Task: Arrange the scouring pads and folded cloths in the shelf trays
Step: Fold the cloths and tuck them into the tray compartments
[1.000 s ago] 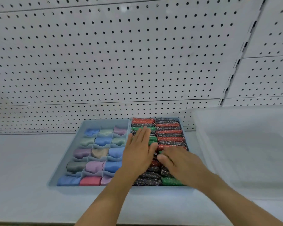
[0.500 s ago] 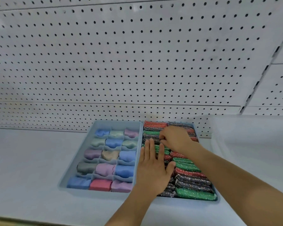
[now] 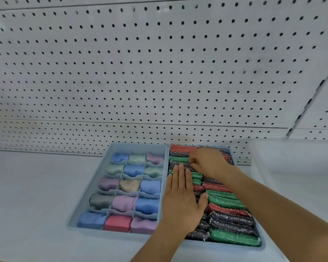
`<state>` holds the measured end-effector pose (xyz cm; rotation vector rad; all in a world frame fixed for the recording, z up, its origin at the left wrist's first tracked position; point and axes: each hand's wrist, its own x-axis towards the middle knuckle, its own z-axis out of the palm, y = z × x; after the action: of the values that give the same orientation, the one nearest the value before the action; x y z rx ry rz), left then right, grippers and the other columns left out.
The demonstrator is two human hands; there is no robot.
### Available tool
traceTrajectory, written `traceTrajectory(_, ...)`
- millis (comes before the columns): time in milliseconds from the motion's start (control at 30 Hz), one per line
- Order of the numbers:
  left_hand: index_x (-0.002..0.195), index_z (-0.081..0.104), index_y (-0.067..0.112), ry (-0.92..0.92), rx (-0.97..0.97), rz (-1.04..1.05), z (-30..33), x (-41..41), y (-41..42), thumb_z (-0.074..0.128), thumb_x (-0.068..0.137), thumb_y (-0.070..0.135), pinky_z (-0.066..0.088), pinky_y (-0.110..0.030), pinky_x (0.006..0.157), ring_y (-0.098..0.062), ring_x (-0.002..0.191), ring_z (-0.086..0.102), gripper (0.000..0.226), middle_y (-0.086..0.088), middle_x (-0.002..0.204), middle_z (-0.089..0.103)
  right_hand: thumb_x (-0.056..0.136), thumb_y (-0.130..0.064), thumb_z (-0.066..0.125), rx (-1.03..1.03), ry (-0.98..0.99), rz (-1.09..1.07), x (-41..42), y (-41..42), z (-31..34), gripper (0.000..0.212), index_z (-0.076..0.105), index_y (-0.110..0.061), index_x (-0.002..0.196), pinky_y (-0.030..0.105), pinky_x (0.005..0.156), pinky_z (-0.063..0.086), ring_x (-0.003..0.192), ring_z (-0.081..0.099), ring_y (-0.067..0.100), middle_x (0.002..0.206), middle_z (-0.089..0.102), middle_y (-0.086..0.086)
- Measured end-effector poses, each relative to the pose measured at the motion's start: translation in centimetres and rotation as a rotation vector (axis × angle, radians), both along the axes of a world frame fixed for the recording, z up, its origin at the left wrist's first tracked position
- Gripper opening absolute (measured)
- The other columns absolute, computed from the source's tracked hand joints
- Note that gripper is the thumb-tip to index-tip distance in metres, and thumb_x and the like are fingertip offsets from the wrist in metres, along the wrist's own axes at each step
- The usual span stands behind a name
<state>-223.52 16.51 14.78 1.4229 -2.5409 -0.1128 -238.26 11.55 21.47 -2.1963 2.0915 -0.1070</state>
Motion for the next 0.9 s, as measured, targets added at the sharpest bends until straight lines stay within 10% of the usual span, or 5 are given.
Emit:
traceTrajectory(367, 0.134, 0.055, 0.004, 0.073, -0.096, 0.014, -0.3, -0.2, -0.1, 0.022, 0.099, 0.049, 0.036, -0.043, 0.11, -0.03, 0.131, 0.05, 0.067, -0.018, 0.142, 0.05, 0.098, -0.031, 0.047, -0.146, -0.098, -0.051, 0.2, -0.4, -0.4, 0.02, 0.066, -0.028, 0.099, 0.033, 0.071, 0.053, 0.085, 0.063, 0.017, 0.094, 0.066, -0.008)
traceTrajectory(533, 0.136, 0.053, 0.003, 0.124, -0.047, 0.027, 1.1, -1.5, -2.2, 0.036, 0.085, 0.035, 0.04, -0.043, 0.109, -0.028, 0.132, 0.049, 0.063, -0.015, 0.143, 0.051, 0.093, -0.014, 0.047, -0.055, -0.043, -0.068, 0.4, -0.6, -0.8, 0.033, 0.052, -0.025, 0.063, 0.027, 0.058, 0.041, 0.073, 0.057, 0.023, 0.07, 0.052, -0.006)
traceTrajectory(633, 0.135, 0.056, 0.007, 0.053, -0.036, -0.014, -0.2, -1.4, -3.0, 0.018, 0.1, 0.042, 0.033, -0.04, 0.115, -0.024, 0.135, 0.046, 0.062, -0.011, 0.144, 0.051, 0.099, -0.021, 0.043, -0.203, -0.208, -0.195, -1.3, 0.2, -0.1, 0.027, 0.068, -0.027, 0.11, 0.032, 0.079, 0.049, 0.099, 0.058, 0.021, 0.106, 0.061, -0.001)
traceTrajectory(900, 0.156, 0.001, 0.023, -0.015, 0.117, -0.082, 1.0, -2.8, -5.7, -0.014, 0.076, 0.057, -0.013, -0.036, 0.118, -0.016, 0.149, -0.012, 0.088, 0.002, 0.163, -0.007, 0.101, -0.049, 0.011, 0.248, -0.077, -0.317, -2.7, 4.5, -3.5, 0.066, -0.011, -0.014, 0.152, 0.04, 0.119, -0.004, 0.147, -0.013, 0.021, 0.16, -0.015, 0.006)
